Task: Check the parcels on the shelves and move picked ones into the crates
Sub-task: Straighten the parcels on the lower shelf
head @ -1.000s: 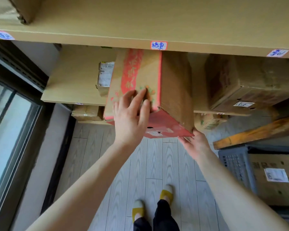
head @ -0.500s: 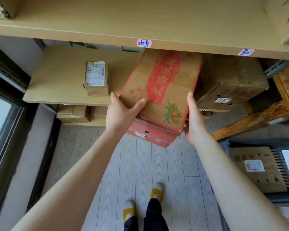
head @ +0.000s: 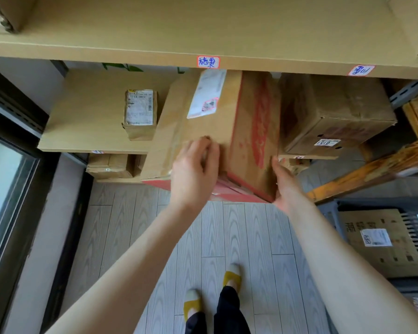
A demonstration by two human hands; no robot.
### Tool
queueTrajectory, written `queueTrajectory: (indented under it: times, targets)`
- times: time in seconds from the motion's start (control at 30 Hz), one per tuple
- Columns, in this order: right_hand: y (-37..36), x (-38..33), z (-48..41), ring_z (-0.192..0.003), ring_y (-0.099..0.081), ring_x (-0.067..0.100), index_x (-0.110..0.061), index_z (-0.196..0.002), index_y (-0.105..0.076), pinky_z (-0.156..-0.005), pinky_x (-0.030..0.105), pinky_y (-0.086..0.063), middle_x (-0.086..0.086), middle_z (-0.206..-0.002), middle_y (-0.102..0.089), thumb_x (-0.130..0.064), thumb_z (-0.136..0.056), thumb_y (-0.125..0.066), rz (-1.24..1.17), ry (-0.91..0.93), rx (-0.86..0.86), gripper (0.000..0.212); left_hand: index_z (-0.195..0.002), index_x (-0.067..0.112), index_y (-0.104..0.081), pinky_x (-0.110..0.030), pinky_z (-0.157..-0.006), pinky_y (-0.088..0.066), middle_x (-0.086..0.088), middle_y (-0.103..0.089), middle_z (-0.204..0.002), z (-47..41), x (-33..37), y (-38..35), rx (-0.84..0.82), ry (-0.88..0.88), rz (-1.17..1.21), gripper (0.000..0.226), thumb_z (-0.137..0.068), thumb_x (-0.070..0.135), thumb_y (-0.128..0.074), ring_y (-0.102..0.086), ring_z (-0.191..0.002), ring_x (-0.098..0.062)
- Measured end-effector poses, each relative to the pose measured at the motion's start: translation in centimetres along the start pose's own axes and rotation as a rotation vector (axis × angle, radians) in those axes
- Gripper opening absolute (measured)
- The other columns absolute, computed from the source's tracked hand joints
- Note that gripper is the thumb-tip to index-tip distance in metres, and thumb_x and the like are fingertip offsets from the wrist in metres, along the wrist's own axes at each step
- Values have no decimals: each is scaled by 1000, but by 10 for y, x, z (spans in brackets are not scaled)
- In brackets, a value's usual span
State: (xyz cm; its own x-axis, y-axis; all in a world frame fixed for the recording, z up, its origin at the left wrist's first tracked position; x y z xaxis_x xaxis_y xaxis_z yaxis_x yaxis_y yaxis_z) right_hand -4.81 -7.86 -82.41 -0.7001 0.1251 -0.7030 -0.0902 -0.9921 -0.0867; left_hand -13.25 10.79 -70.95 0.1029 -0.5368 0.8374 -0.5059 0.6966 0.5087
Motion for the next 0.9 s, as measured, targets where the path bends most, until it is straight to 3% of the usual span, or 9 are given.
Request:
queueTrajectory:
  times: [0.1,0.23,0.33,0.47,0.53,0.6,0.67,0.8,0.9]
  targets:
    - [18,4,-10,-107,-57,23,-18,-118,-59,-97,39,-45,2,-118,-60,-42,-90,-54,86,30,157,37,-109,2,-63,-25,-93,-38,-14,-62,-117,1,-10,-15,-111,-12,-67,26,-88,17,-59,-58,-108,-28]
    - [24,4,-17,-100,-55,23,-24,-105,-61,-84,33,-43,2,-107,-60,-27,-96,-42,150,83,193,22,-127,12,-52,-40,-105,-34,-16,-47,-132,-11,-51,-16,-181,265,-223,49,-88,42,-55,-42,-127,-29]
    - [21,4,-18,-97,-59,16,-24,-109,-61,-90,37,-44,0,-111,-63,-33,-96,-42,131,86,159,25,-127,10,-48,-41,-107,-31,-18,-47,-127,-22,-79,-8,-209,370,-337,63,-84,56,-50,-39,-125,-31]
    - [1,-7,-16,-73,-57,4,-28,-108,-59,-59,26,-44,-10,-91,-64,-56,-88,-45,87,50,91,37,-126,7,-44,-38,-92,-41,-19,-51,-127,-41,-107,-5,-237,522,-390,73,-79,62,-52,-48,-118,-35]
    - [-7,-11,-16,-91,-63,13,-27,-121,-55,-74,36,-52,-4,-109,-66,-60,-87,-42,66,55,80,49,-125,3,-45,-32,-76,-40,-17,-56,-124,-50,-119,-4,-229,631,-341,74,-79,60,-56,-54,-109,-32]
    - [-13,-12,-17,-109,-60,21,-24,-129,-51,-95,43,-48,2,-124,-61,-61,-87,-39,23,62,73,57,-123,1,-49,-31,-74,-39,-15,-58,-121,-51,-128,-5,-203,708,-236,72,-79,58,-57,-55,-102,-29]
    - [-14,-7,-15,-104,-63,22,-21,-123,-57,-94,41,-49,5,-116,-65,-61,-88,-39,10,47,75,56,-121,1,-51,-30,-77,-40,-14,-59,-119,-46,-135,-3,-124,726,-167,70,-79,56,-58,-55,-104,-30]
    - [-14,11,-5,-65,-70,15,-20,-93,-68,-55,27,-56,-1,-74,-74,-61,-85,-45,-42,-9,37,48,-119,2,-49,-35,-85,-43,-15,-59,-120,-23,-139,10,43,744,-176,69,-79,56,-59,-55,-109,-33]
    - [-12,32,11,-76,-71,19,-22,-89,-70,-67,34,-59,2,-85,-75,-65,-83,-45,-82,-48,-17,50,-118,5,-48,-36,-84,-42,-12,-59,-119,-4,-135,23,87,736,-245,68,-78,60,-55,-55,-108,-32]
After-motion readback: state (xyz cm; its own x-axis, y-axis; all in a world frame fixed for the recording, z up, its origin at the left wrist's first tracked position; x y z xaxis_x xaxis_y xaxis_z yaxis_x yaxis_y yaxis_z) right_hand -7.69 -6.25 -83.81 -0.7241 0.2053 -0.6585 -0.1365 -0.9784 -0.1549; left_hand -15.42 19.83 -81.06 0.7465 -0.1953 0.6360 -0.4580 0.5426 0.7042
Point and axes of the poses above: each hand's wrist, its own z-axis away from the middle knuckle, its own y-axis out of the back of the hand, x = y × z, the point moved 4 cm from there along -z, towards the middle knuckle
